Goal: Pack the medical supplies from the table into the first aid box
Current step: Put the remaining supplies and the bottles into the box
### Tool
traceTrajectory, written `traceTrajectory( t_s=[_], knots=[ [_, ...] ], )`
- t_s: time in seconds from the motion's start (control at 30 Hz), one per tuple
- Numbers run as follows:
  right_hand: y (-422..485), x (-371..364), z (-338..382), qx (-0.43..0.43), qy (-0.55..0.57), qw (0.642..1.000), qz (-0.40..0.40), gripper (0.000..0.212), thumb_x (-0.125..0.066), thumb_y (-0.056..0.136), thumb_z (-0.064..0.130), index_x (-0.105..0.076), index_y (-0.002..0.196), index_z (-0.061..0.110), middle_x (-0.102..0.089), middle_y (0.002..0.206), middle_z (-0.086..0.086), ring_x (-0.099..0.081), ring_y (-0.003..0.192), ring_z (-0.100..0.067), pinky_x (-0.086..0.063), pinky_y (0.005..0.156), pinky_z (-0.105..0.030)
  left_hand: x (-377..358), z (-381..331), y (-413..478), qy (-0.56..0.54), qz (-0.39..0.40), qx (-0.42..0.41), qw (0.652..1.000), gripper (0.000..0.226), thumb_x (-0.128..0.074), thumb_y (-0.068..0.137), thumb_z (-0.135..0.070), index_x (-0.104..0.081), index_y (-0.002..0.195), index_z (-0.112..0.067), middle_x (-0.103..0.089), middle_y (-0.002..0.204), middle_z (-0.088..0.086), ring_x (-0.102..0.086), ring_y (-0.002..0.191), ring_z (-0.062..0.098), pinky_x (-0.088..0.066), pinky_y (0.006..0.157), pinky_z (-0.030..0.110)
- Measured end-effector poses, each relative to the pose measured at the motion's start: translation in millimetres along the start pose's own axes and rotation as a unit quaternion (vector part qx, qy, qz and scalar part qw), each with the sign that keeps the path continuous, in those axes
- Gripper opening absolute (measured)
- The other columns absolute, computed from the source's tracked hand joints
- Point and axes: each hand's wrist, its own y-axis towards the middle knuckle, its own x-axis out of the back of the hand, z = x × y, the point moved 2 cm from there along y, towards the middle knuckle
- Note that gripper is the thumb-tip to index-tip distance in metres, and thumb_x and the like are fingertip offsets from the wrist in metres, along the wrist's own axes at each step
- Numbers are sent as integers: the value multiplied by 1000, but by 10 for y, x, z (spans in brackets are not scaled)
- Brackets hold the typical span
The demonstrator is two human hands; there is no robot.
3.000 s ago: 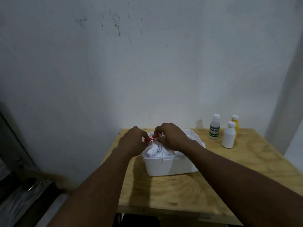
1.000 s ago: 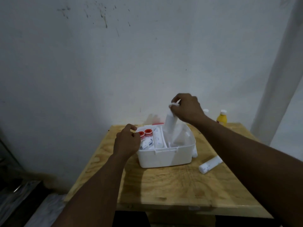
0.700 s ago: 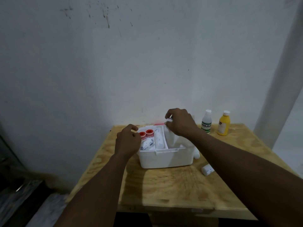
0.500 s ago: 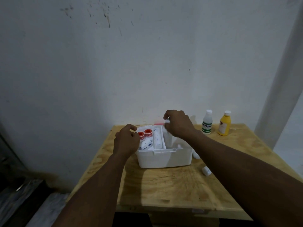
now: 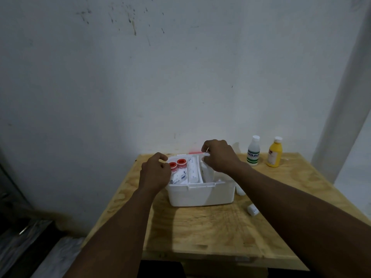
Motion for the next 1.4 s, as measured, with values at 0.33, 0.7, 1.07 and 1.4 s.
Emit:
traceTrajectory(
  t_s=[0.33, 0.7, 1.07, 1.4],
  knots=[
    [-212, 723, -342, -85, 20, 995, -49, 28, -62, 81, 37, -65, 105, 23, -67, 112, -10, -61, 107, -32, -50, 88, -38, 61, -290, 89, 56, 6, -61, 997, 28, -62, 92, -21, -67, 118, -14, -67, 120, 10, -62, 103, 25, -44, 81, 31],
    [-929, 867, -1114, -299, -6, 943, 146, 32, -70, 85, 26, -54, 98, 2, -71, 79, -17, -66, 51, -23, -54, 46, -30, -778, -1684, -467, 180, 116, -342, 915, 33, -57, 89, -33, -65, 119, -22, -68, 115, 5, -58, 113, 28, -48, 93, 41],
    [-1170, 567, -1288, -315, 15, 928, 199, 28, -68, 84, 27, -63, 77, 1, -70, 69, -13, -69, 51, -26, -54, 43, -28, -1358, -1904, -753, 487, 247, -317, 775, 6, -56, 91, -26, -58, 93, -21, -52, 72, -2, -66, 104, 24, 15, 119, 64],
    [-1057, 626, -1533, -309, 40, 933, 180, 23, -66, 84, 21, -60, 101, 6, -71, 90, -14, -76, 75, -28, -63, 57, -37, -1541, -1875, -803, 545, 234, -292, 750, 14, -53, 99, -31, -63, 94, -21, -72, 103, -1, -63, 121, 28, 11, 113, 78]
  ],
)
